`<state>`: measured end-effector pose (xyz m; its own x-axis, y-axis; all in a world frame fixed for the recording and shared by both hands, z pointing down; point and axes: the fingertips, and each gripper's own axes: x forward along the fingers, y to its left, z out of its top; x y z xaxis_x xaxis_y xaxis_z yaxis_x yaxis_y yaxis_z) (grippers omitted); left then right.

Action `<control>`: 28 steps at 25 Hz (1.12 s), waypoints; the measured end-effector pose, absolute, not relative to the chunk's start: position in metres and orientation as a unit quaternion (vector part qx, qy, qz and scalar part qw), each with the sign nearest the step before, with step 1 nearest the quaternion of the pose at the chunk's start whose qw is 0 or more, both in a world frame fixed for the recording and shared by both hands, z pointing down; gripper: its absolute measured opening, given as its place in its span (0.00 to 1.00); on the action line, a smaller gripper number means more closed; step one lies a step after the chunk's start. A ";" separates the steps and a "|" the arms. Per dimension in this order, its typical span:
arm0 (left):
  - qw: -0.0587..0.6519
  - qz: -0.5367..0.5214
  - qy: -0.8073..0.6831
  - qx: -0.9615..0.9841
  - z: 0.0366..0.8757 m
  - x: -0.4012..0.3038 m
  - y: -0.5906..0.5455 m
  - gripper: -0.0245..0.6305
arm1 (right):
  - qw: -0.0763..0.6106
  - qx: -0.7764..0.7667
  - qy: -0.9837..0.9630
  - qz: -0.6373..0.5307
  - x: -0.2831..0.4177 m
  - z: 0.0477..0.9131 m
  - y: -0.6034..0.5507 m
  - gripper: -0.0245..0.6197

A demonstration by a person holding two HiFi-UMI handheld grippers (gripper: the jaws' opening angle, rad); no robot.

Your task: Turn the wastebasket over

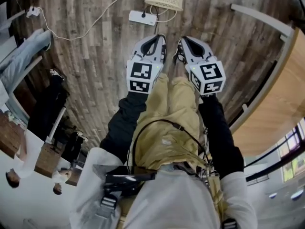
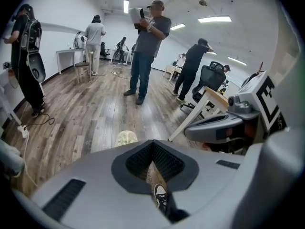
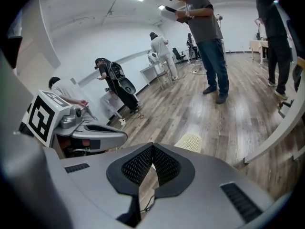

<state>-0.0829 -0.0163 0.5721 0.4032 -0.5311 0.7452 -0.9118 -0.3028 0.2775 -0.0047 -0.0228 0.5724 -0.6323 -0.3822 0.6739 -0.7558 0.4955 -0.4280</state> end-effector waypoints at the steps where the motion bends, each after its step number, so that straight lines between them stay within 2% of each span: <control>1: 0.355 0.272 -0.475 0.758 0.584 -0.083 -0.017 0.04 | 0.259 0.342 -0.824 0.369 -0.006 0.585 -0.024 0.07; 14: 0.356 0.319 -0.445 0.757 0.701 -0.092 -0.028 0.04 | 0.292 0.322 -0.810 0.393 -0.013 0.703 -0.034 0.07; 28: 0.337 0.367 -0.390 0.775 0.770 -0.101 -0.041 0.04 | 0.315 0.303 -0.811 0.390 -0.017 0.769 -0.055 0.07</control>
<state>-0.1008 -0.0415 0.7698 0.4276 -0.3564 0.8307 -0.8508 -0.4692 0.2367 -0.0174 -0.0548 0.7688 -0.6187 -0.2454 0.7463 -0.7361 0.5129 -0.4416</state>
